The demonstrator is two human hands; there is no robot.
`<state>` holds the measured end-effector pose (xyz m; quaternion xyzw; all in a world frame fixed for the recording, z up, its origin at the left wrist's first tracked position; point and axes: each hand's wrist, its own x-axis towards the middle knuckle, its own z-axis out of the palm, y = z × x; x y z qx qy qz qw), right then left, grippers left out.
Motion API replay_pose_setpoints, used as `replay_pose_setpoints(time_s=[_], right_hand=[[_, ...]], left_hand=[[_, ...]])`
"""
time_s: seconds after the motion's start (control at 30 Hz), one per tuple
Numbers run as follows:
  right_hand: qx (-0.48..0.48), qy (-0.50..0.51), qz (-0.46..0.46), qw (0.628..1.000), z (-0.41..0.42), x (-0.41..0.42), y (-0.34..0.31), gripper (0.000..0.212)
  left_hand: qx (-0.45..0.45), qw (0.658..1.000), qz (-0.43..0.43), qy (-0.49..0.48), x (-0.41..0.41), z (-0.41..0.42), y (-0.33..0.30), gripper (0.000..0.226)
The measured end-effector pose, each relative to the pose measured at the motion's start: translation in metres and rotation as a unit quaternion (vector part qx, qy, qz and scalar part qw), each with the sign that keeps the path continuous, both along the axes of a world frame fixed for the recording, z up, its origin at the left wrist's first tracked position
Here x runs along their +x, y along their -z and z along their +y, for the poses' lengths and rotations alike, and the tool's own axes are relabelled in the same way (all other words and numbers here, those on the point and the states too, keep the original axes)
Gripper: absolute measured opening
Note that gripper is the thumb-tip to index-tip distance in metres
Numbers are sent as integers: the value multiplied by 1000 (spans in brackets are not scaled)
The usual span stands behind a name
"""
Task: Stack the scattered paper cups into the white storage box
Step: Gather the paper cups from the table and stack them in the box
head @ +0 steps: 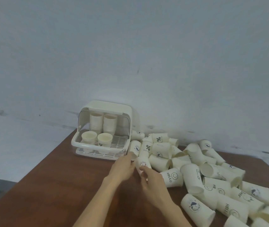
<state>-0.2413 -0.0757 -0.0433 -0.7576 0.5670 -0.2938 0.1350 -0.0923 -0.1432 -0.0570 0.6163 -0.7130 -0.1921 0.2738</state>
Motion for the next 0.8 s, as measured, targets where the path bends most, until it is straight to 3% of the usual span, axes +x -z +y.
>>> replay_pose_setpoints(time_s=[0.3,0.6,0.8], right_hand=[[-8,7,41,999,4,-33,-3,39],[8,21,52,998,7,-34,-5,39],[19,26,57,998,10,-24,-19,40]], left_hand=[[111,992,-53,-8,-36,-18,-5,50],[138,989,48,-13,-36,-17,4,52],[73,997,32,-9,-24,-12,-2,16]])
